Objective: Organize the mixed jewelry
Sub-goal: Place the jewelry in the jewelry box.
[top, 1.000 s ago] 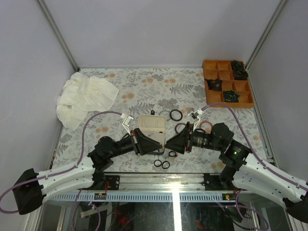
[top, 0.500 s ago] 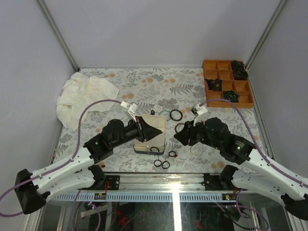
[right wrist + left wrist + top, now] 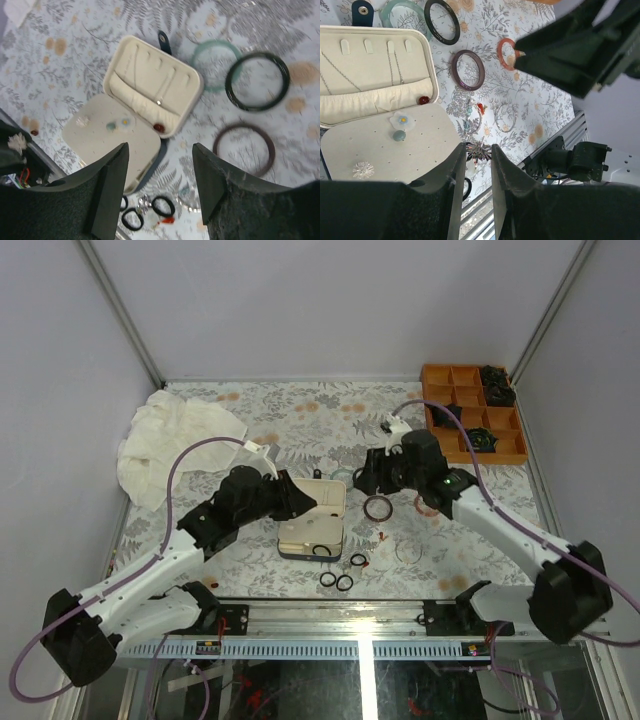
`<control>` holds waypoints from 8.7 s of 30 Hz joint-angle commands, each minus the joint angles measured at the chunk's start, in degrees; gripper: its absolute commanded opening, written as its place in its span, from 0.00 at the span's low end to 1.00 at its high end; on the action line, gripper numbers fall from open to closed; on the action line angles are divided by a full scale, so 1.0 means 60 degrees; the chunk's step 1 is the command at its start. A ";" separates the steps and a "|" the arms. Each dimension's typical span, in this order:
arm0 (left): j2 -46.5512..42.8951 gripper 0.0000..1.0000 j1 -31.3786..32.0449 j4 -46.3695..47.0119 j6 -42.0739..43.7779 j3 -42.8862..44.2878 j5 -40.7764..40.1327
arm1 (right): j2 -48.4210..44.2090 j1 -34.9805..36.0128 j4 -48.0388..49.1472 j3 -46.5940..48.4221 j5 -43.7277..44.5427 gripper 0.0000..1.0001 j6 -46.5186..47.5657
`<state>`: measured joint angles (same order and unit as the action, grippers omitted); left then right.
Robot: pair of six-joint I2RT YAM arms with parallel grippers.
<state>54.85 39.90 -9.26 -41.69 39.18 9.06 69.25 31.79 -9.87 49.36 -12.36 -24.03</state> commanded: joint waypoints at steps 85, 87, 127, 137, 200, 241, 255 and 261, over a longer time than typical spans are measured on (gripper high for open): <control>-0.0262 0.00 -0.0674 -0.3466 0.0353 0.0108 0.0949 | 0.4718 -0.0880 0.8664 -0.0431 -0.7341 0.61 -0.2787; -0.0199 0.00 -0.0666 -0.3888 0.0396 0.0272 0.0877 | 0.4688 -0.0818 0.8704 -0.0440 -0.7344 0.61 -0.2804; 0.4177 0.00 0.0619 -0.7309 0.2071 0.3240 0.0177 | 0.4594 -0.0699 0.9218 -0.0771 -0.7286 0.61 -0.3356; 0.4819 0.00 0.0719 -0.7630 0.2387 0.3527 -0.0287 | 0.4582 -0.0697 0.9230 -0.0770 -0.7307 0.61 -0.3393; 0.4865 0.00 0.1115 -0.8131 0.2387 0.4172 -0.1329 | 0.4964 -0.0684 0.9265 -0.0566 -0.7192 0.61 -0.3672; 0.6371 0.00 0.3156 -0.7157 0.4342 0.5426 -0.1344 | 0.6810 -0.0237 1.0717 0.0774 -0.7633 0.61 -0.5539; 0.5440 0.00 0.3163 -0.7319 0.3804 0.5588 -0.1489 | 0.5620 -0.1483 1.0124 -0.0594 -0.7137 0.67 -0.5213; 0.5360 0.00 0.3164 -0.7419 0.3759 0.5734 -0.1554 | 0.5539 -0.1464 1.1099 -0.1351 -0.7364 0.68 -0.5766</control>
<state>88.31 58.52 -54.19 -18.52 71.57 0.86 105.21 22.41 50.28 43.16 -54.24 -56.21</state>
